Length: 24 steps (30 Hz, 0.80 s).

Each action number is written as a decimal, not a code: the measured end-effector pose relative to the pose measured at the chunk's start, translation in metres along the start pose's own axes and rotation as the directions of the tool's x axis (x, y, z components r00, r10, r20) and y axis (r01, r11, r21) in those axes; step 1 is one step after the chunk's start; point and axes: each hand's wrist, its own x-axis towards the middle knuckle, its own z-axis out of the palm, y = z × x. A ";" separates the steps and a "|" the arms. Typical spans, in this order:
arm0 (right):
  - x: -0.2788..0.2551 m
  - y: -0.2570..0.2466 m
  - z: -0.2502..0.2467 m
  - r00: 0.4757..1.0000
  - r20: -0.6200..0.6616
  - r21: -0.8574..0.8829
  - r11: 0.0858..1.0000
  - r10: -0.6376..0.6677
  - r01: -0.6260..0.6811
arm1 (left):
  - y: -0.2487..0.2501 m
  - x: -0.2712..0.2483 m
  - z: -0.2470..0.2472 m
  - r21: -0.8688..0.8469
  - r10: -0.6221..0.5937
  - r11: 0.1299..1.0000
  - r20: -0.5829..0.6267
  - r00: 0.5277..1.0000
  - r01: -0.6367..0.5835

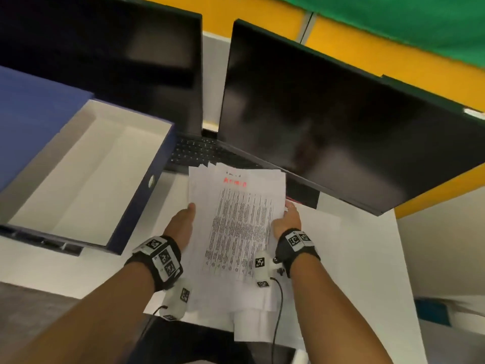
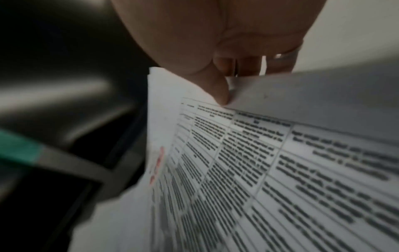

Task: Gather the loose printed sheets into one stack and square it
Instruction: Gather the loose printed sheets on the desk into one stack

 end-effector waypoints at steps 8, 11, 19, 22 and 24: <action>0.012 0.023 0.022 1.000 0.014 -0.382 0.924 -0.009 0.014 | -0.009 0.012 0.007 0.288 0.089 0.955 -0.033 0.995 -0.076; 0.002 0.064 -0.027 0.949 -0.261 -0.435 0.856 0.176 -0.278 | -0.012 0.012 0.006 0.287 0.135 0.952 -0.068 0.989 -0.110; -0.015 0.125 -0.064 0.887 -0.350 -0.398 0.810 0.300 -0.431 | -0.016 0.022 0.000 0.290 0.128 0.951 -0.055 0.990 -0.106; -0.018 0.119 -0.060 0.897 -0.349 -0.439 0.799 0.270 -0.411 | -0.018 0.027 0.001 0.314 0.124 0.944 -0.048 0.991 -0.103; -0.020 0.114 -0.058 0.899 -0.329 -0.414 0.811 0.290 -0.413 | -0.017 0.029 0.002 0.314 0.129 0.943 -0.053 0.990 -0.106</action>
